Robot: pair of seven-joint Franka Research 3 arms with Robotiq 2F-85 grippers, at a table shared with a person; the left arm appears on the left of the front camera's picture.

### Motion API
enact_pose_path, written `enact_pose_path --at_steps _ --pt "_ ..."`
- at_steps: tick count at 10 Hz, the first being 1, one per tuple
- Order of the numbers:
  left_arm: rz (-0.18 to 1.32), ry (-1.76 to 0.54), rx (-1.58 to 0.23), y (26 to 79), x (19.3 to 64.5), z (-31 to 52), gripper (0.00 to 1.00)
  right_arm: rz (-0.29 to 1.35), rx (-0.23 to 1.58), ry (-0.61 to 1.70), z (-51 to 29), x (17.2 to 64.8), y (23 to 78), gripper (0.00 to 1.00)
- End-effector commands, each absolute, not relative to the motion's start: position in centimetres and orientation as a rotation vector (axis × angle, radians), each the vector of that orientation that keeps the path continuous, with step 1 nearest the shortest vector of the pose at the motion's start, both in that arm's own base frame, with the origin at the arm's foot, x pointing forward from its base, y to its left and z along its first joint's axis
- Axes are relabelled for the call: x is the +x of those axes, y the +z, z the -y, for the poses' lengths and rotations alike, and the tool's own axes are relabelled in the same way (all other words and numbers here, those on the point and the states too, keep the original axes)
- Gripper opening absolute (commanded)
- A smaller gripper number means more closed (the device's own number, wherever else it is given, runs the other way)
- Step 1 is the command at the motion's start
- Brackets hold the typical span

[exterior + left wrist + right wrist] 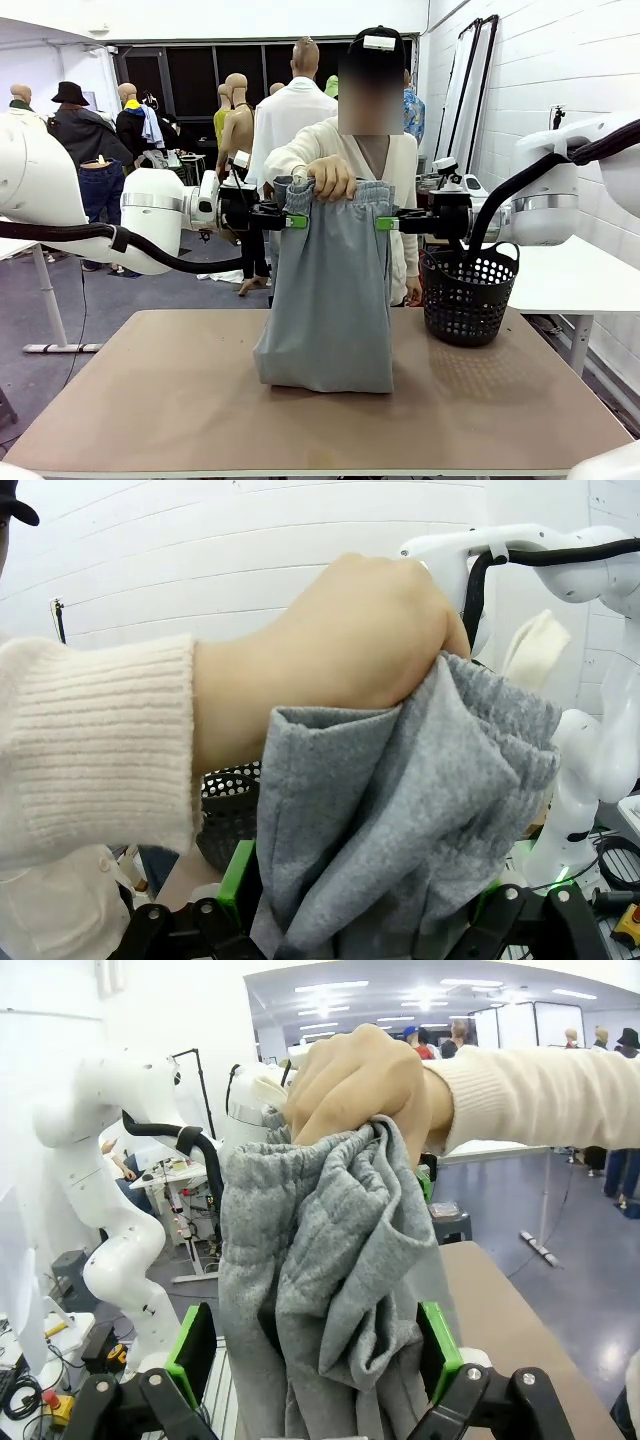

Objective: Fold the training pants.
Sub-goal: Release the ends of the Training pants and then grab the overlapped ends.

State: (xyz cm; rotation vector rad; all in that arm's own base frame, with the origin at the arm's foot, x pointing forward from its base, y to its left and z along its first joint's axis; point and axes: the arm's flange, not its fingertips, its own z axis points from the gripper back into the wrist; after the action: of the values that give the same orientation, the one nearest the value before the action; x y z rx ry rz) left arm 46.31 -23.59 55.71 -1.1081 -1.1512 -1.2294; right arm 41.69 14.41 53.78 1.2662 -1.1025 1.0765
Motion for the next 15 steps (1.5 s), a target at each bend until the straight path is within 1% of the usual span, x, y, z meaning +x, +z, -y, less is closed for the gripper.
enact_pose_path --at_steps 1,6,10,11,12,15 --pt "1.119 -1.243 -1.116 56.5 46.8 24.3 1.0 1.09 1.267 1.116 -15.4 41.8 54.1 1.0" --pt "1.09 -1.259 -1.143 56.9 47.0 26.0 1.0 1.083 1.271 1.125 -17.4 42.2 53.9 1.0" --pt "1.035 -1.272 -1.179 57.3 45.5 26.5 1.0 1.11 1.252 1.14 -18.3 42.8 53.9 1.0" --pt "1.016 -1.249 -1.174 57.5 45.3 26.6 1.0 1.123 1.246 1.143 -18.5 43.1 53.8 1.0" --pt "1.028 -1.242 -1.173 57.7 44.9 26.7 1.0 1.136 1.239 1.148 -18.8 43.4 53.7 1.0" --pt "1.019 -1.171 -1.077 57.2 44.7 27.5 1.0 1.139 1.21 1.162 -19.7 44.2 53.4 1.0"
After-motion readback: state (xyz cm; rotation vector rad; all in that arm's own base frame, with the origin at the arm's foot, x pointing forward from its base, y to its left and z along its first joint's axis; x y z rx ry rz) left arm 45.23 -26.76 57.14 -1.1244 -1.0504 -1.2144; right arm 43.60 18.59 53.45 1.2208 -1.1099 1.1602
